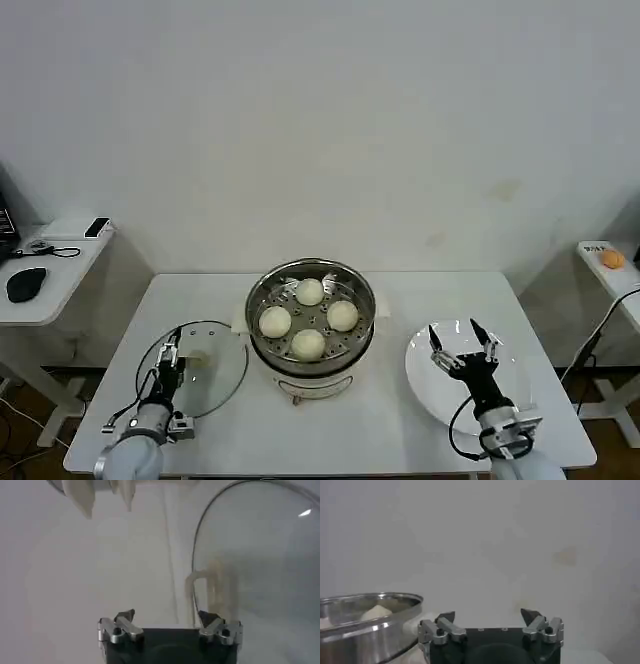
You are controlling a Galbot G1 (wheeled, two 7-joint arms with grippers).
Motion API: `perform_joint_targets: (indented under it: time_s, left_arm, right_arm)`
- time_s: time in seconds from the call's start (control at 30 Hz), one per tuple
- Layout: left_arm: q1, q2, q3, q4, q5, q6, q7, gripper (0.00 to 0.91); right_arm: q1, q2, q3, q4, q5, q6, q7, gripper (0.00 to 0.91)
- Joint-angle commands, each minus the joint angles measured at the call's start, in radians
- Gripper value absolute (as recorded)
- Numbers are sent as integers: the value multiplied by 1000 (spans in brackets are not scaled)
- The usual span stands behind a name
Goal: Take steamed baozi put them in steamer then cover it.
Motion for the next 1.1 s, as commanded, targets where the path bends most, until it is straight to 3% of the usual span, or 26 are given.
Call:
perform_joint_targets:
  time_s: [0.03, 0.23, 0.3, 0.33, 0.43, 0.47, 0.6, 0.67, 0.8, 0.83, 0.9, 1.1]
  left_arm:
    - [-28, -7, 4, 40, -16, 2, -12, 907]
    - [-39, -11, 0, 75, -36, 2, -43, 907]
    - [-40, -10, -2, 77, -40, 1, -42, 846]
    - [-41, -9, -1, 79, -44, 1, -41, 766]
    - [-47, -12, -1, 88, -46, 2, -45, 715]
    - [-47, -13, -1, 89, -46, 1, -45, 645]
    - [-48, -16, 2, 93, -55, 1, -52, 635]
    - [-51, -17, 2, 97, -58, 1, -53, 524]
    - [-55, -17, 3, 110, -62, -2, -53, 101]
    - [-55, -17, 4, 113, -63, -3, -53, 50]
    - [-55, -17, 5, 121, -65, -3, -54, 0]
    - [-56, -13, 8, 150, -70, -13, -80, 0]
  right_arm:
    - [-3, 3, 0, -1, -2, 1, -2, 907]
    - [-4, 4, 0, -1, -4, 2, -2, 907]
    - [-4, 6, 0, -3, -5, 3, -2, 907]
    - [-4, 6, -2, -7, -6, 5, -2, 907]
    - [-2, 9, -4, -17, -12, 12, -2, 907]
    - [-2, 10, -5, -18, -15, 13, -2, 907]
    - [-3, 10, -5, -20, -16, 15, -2, 907]
    - [-3, 10, -4, -21, -17, 16, -2, 907]
    - [-3, 10, -4, -23, -18, 18, -3, 907]
    - [-3, 10, -4, -24, -19, 18, -3, 907]
    - [-3, 11, -5, -26, -21, 20, -3, 907]
    - [-4, 14, -12, -29, -27, 28, -3, 907]
